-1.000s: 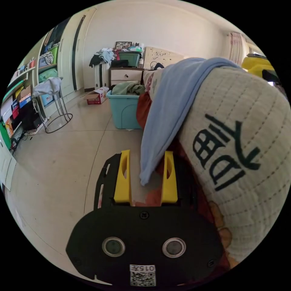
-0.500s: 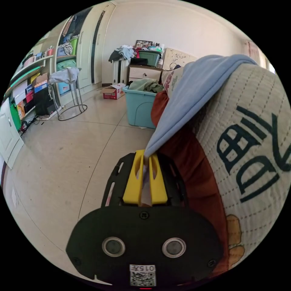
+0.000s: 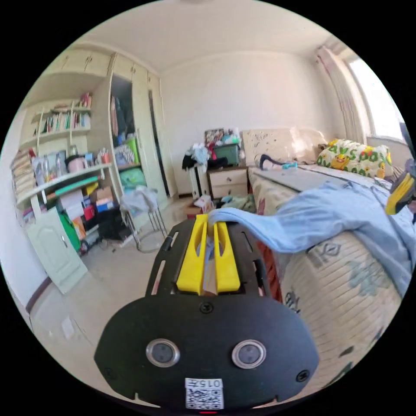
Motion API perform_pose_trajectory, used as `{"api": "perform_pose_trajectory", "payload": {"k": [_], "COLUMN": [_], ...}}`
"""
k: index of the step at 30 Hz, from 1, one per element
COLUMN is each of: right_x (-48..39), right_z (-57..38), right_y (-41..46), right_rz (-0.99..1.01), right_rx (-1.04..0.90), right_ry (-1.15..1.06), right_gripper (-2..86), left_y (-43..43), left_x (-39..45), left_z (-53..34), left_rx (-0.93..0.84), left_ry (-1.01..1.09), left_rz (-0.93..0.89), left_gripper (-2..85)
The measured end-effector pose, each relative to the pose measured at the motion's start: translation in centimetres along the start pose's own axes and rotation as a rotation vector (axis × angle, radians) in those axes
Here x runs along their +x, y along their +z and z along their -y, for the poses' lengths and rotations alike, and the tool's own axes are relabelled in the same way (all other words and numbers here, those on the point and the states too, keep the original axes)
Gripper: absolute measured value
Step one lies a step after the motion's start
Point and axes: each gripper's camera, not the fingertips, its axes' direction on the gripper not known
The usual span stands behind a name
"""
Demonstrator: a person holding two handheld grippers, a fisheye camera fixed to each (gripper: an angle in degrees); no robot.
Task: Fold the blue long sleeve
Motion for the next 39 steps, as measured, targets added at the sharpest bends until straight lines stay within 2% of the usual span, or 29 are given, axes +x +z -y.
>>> {"api": "perform_pose_trajectory", "payload": {"k": [1,3,4,5,8,10,13,17,20,25,27,31,36,39], "right_x": [0.5,1.4,2.1,2.9,4.3,4.3,3.3,-0.7,-5.3,-10.1,-9.7,-6.5,-5.1,-4.8], "right_z": [-0.9,-2.7,-4.2,-6.0,-11.1,-13.4,-14.9,-13.2,-12.1,-10.9,-11.0,-12.6,-16.2,-19.1], "right_y": [-1.3,-3.6,-5.1,-6.6,-9.3,-10.5,-12.0,-12.8,-11.4,-8.9,-10.1,-17.2,-26.1,-29.8], "right_rz": [-0.016,-0.045,-0.060,-0.071,-0.074,-0.106,-0.161,0.062,0.126,-0.079,-0.096,-0.166,-0.375,-0.446], "right_rx": [0.026,0.075,0.107,0.137,0.159,0.143,0.163,0.152,0.074,-0.036,-0.002,0.109,0.158,0.178], "right_ry": [0.027,0.077,0.120,0.175,0.288,0.307,0.292,0.118,-0.042,-0.209,-0.188,-0.057,0.034,0.108], "right_gripper": [-1.0,-1.0,-1.0,-1.0,-0.6,-0.1,2.1,9.9,13.1,11.4,5.0,4.2,3.3,0.6], "left_y": [-1.4,-6.7,-7.5,-8.2,-6.8,-6.3,-6.9,-7.1,-7.0,-6.7,-6.8,-6.8,-3.7,-1.5], "left_x": [1.6,9.8,12.0,15.9,22.5,24.7,24.3,23.9,23.1,21.6,20.0,15.5,7.3,5.9], "left_z": [1.4,4.8,5.0,5.2,4.3,3.3,3.9,4.3,4.6,4.9,4.8,5.4,6.6,7.1], "left_rx": [0.048,0.205,0.223,0.204,0.046,0.015,0.026,0.045,0.046,0.059,0.078,0.080,0.004,-0.084], "left_ry": [0.065,0.372,0.442,0.547,0.652,0.740,0.728,0.736,0.731,0.729,0.713,0.583,0.229,0.196], "left_rz": [-0.013,-0.067,-0.087,-0.157,-0.298,-0.244,-0.243,-0.208,-0.208,-0.214,-0.223,-0.292,-0.379,-0.366], "left_gripper": [0.2,0.2,0.2,0.2,0.3,0.3,0.3,0.5,0.7,1.5,2.7,5.2,7.0,8.4]}}
